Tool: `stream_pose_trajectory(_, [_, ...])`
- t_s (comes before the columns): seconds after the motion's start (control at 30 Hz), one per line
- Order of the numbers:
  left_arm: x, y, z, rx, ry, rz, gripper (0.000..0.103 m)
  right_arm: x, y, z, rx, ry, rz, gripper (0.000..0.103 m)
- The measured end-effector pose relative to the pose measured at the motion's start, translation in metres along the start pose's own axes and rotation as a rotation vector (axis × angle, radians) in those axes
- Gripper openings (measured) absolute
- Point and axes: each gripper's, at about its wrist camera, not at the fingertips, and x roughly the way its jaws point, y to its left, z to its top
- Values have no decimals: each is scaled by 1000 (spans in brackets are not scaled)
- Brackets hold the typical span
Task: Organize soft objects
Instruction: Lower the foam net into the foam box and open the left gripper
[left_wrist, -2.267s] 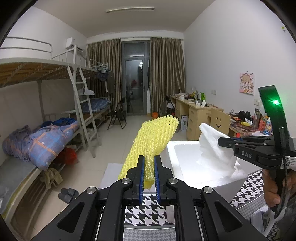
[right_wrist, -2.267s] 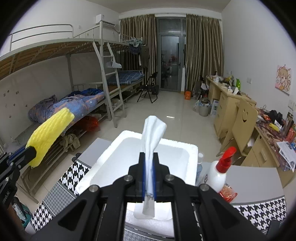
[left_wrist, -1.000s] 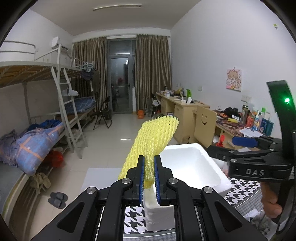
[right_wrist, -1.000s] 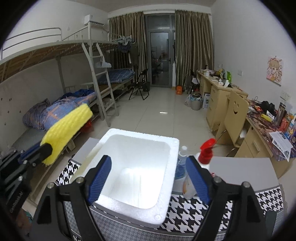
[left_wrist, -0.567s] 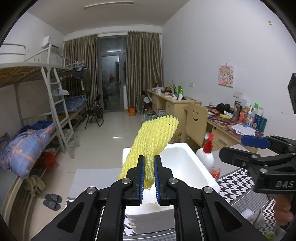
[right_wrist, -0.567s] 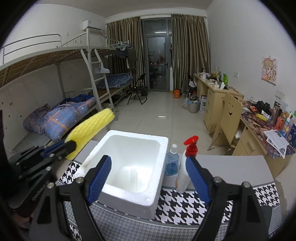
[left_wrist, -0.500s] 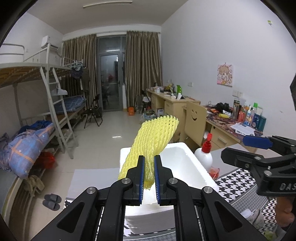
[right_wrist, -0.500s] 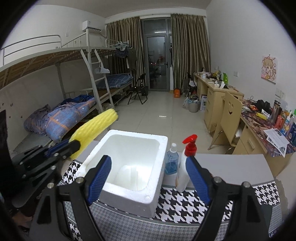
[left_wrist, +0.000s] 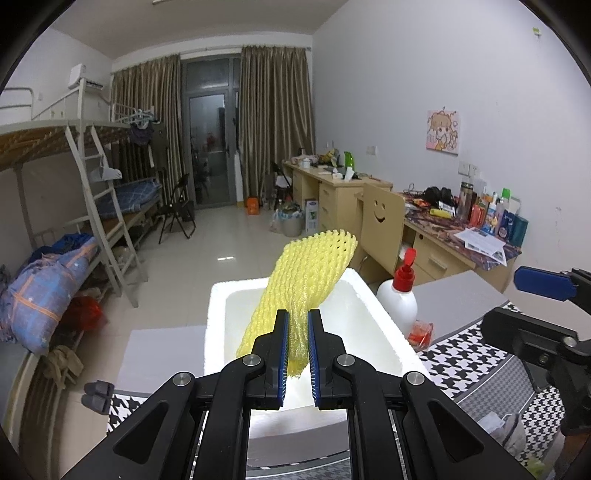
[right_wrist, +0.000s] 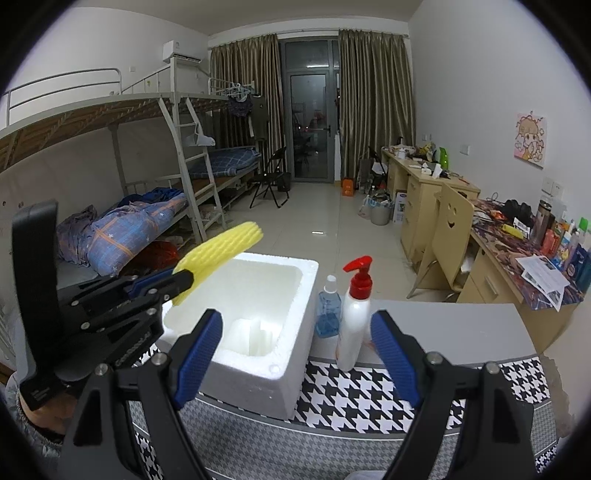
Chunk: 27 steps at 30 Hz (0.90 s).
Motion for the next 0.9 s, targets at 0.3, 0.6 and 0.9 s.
stream_pose_trajectory(0.3, [22, -4, -4, 4, 62, -3, 11, 0, -6, -8, 4, 10, -7, 86])
stream_pose_trajectory(0.6, [46, -7, -7, 1, 115, 7, 10, -3, -17, -13, 30, 18, -18, 86])
stream_pose_trajectory(0.9, [63, -5, -9, -10, 161, 36, 58, -4, -25, -16, 49, 25, -16, 86])
